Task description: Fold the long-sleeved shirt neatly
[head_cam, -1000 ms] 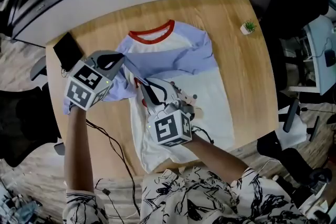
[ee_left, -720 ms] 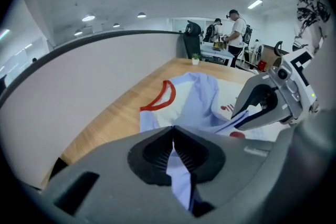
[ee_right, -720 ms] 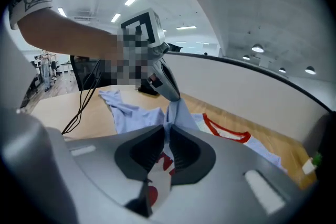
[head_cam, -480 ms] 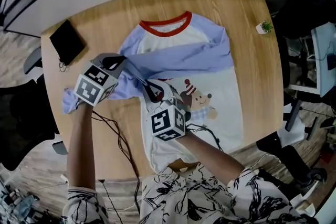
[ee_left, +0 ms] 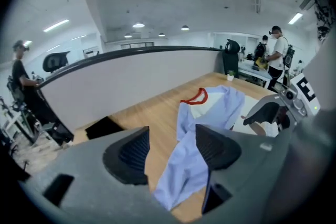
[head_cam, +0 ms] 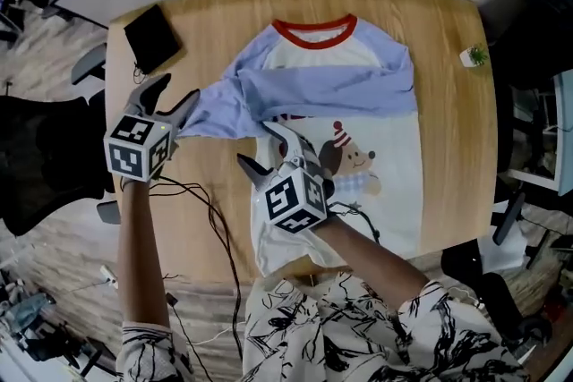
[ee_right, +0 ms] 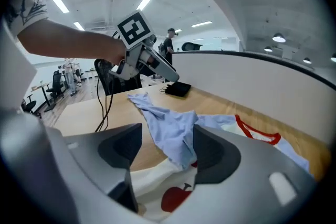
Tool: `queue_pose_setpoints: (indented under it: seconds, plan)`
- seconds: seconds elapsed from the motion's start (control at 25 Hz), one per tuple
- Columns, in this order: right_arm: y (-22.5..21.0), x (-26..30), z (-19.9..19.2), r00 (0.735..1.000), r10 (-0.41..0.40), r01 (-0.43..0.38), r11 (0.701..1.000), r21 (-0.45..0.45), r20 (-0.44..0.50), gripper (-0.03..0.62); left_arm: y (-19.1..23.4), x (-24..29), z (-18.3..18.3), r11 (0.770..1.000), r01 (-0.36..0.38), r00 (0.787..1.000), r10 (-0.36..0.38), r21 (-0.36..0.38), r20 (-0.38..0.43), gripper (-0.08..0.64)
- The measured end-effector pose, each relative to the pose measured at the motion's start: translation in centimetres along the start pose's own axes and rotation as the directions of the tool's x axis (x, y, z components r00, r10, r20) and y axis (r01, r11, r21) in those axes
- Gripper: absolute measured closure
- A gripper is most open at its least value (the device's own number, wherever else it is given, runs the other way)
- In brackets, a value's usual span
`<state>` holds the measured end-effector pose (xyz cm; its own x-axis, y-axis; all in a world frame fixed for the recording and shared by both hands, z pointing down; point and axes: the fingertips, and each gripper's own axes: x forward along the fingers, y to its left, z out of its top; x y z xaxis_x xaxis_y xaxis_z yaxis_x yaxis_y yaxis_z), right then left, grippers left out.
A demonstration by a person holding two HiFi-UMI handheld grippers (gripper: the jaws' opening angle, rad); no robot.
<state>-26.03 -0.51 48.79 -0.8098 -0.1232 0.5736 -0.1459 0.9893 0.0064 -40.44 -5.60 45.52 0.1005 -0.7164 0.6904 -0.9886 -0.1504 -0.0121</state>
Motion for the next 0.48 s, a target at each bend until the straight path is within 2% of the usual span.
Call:
queue_pose_setpoints:
  seconds: [0.16,0.28,0.4,0.48]
  plan:
    - [2.2,0.2,2.9,0.999,0.039,-0.037,0.997,-0.070,0.021,0.279,2.2,-7.1,-3.4,0.992,-0.111,0.994,0.111,-0.061,-0.003,0.278]
    - [3.8,2.1,5.5,0.995,0.097,-0.095,0.987,-0.132,0.009,0.285,3.9,-10.6,-8.0,0.979,-0.174,0.985,0.173,-0.110,-0.019,0.278]
    - [6.0,5.4,8.4,0.989,0.147,-0.145,0.968,-0.202,-0.006,0.294,6.3,-12.6,-12.7,0.971,-0.204,0.979,0.200,-0.126,-0.044,0.281]
    - [7.4,8.2,9.7,0.986,0.163,-0.164,0.956,-0.243,-0.027,0.296,7.7,-12.8,-15.4,0.972,-0.195,0.980,0.189,-0.130,-0.055,0.281]
